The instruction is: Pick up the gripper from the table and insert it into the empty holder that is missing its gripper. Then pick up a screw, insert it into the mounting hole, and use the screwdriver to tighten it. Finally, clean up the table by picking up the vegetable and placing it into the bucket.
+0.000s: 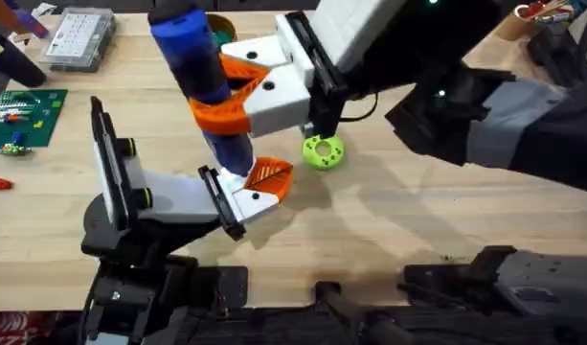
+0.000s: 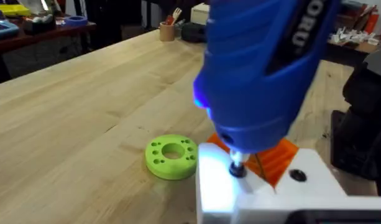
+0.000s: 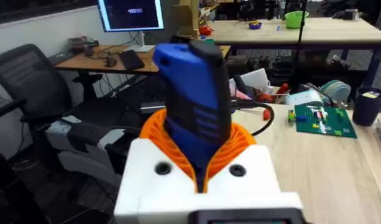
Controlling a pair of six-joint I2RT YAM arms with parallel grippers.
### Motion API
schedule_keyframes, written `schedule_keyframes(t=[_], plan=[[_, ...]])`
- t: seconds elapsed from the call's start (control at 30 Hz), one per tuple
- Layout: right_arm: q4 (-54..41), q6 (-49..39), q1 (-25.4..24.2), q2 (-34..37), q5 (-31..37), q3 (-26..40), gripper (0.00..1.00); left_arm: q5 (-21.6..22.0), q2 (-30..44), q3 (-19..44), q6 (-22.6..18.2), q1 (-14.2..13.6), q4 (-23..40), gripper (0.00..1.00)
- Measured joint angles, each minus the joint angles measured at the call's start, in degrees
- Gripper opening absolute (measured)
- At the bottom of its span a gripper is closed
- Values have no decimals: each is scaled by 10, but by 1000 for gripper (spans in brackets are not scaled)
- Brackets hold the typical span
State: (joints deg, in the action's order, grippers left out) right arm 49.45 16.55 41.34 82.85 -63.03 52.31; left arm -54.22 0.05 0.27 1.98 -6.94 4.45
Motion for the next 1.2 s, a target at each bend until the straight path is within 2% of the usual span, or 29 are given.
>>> schedule_keyframes(t=[1.2], plan=[[1, 16, 0, 0, 1, 0, 41, -2, 0, 0, 0, 0, 0, 16]])
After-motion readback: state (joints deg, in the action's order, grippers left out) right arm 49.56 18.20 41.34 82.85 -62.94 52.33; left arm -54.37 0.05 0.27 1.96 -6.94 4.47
